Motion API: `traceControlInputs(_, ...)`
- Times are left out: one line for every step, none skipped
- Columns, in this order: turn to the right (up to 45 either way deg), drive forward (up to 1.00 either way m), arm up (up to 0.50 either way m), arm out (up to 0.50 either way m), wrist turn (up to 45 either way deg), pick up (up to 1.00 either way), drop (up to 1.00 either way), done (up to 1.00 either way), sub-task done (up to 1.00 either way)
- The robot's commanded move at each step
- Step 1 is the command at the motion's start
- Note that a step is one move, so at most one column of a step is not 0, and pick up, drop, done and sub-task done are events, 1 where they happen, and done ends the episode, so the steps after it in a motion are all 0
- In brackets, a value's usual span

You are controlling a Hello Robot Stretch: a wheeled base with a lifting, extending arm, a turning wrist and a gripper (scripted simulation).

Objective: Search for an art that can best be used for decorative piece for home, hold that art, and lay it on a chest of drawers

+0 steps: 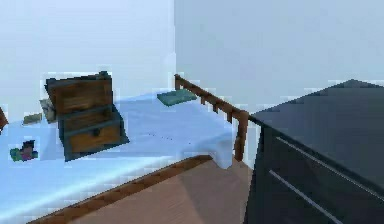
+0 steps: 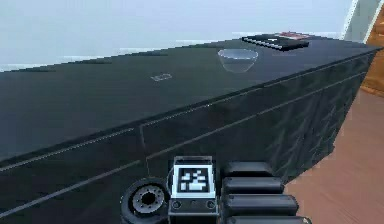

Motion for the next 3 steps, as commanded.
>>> traceControlInputs(45.0,0.0,0.0,0.0,0.0,0.0,0.0,0.0,0.0)
traceControlInputs(9.0,0.0,0.0,0.0,0.0,0.0,0.0,0.0,0.0)
traceControlInputs(-45.0,0.0,0.0,0.0,0.0,0.0,0.0,0.0,0.0)
